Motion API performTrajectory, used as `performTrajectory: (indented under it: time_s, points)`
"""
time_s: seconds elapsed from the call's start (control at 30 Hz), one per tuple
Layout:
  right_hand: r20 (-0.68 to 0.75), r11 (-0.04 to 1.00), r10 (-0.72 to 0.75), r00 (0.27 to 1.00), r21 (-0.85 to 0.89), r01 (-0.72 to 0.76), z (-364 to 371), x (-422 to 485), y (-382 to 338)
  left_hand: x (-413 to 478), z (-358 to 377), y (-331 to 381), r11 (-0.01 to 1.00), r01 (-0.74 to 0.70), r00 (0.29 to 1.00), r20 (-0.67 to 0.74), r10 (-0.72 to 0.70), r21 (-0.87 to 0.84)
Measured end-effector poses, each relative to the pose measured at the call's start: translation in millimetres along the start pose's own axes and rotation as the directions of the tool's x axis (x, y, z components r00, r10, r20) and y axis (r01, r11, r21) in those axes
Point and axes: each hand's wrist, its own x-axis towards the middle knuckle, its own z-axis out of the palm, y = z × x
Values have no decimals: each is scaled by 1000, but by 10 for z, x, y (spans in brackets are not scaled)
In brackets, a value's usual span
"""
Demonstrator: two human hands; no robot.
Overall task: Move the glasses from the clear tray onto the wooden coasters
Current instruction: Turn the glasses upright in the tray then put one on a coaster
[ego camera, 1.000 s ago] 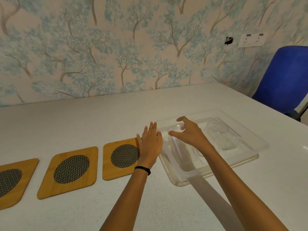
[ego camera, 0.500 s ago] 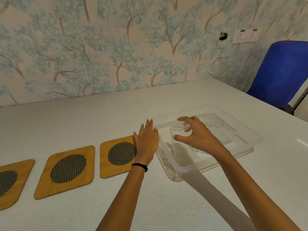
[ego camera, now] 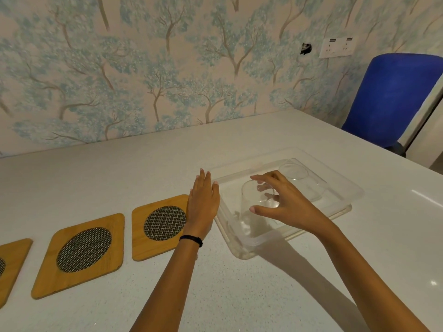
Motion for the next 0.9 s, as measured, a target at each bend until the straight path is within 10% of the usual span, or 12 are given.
performTrajectory:
  time_s: [0.17,0.43,0.63,0.9]
  points:
    - [50,994,-109,993,-1,109,-181,-26,-27,-9,28,29,1000,-20,1000,22,21,-14]
    - [-411,954,-283,866,-31,297,-732,15,139,-45,21,3,1000,-28,999,20,28,-13]
    - [-643,999,-25,766,15,46,-830,121,765,-71,26,6,1000,-30,1000,-2,30,-9]
    - [-558,976,210,803,76,-202,-655,105,1121,-65,31,11,1000,-26,1000,-12,27,14]
